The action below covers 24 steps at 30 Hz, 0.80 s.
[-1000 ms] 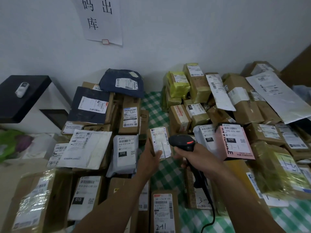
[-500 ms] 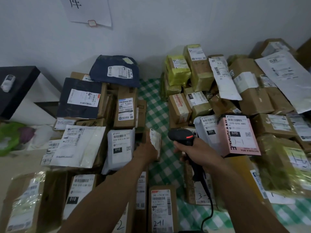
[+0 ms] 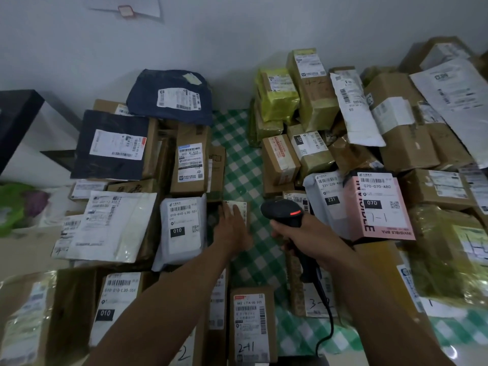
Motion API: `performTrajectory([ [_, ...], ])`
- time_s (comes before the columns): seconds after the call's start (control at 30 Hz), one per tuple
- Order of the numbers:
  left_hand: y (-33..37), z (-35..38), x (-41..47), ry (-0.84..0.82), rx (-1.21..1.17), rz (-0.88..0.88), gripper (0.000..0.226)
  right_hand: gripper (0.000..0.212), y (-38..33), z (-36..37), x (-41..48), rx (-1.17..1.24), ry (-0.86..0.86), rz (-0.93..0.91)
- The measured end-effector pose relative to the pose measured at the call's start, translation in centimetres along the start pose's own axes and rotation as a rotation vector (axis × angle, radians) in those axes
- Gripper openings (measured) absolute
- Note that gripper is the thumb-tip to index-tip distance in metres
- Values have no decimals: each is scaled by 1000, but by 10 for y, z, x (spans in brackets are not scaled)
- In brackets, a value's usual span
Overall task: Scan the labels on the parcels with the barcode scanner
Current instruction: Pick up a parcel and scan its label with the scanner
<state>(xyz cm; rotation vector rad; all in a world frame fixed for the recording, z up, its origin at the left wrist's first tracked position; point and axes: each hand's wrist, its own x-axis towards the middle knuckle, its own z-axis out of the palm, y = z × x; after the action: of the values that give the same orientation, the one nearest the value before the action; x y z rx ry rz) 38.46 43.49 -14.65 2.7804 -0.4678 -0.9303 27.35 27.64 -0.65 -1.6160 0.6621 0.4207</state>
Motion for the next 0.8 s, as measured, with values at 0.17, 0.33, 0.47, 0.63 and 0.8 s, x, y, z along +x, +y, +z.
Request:
performTrajectory([
  [0.17,-3,8,-3,2,-73,-66,112,14,0,6,4,16,-30,0],
  [0.33,-9,13,-13,96,-29,-56,86,13,2,7,3,17,-36,0],
  [0.47,-13,22,-14,119,116,97,76,19,3,6,-1,16,-20,4],
  [0.63,-7,9,-17,31,0,34,84,22,5,2,-13,30,20,-9],
  [0.8,29,3,-30,134,-253,265,46,17,10,-14,-36,70,171,-30],
])
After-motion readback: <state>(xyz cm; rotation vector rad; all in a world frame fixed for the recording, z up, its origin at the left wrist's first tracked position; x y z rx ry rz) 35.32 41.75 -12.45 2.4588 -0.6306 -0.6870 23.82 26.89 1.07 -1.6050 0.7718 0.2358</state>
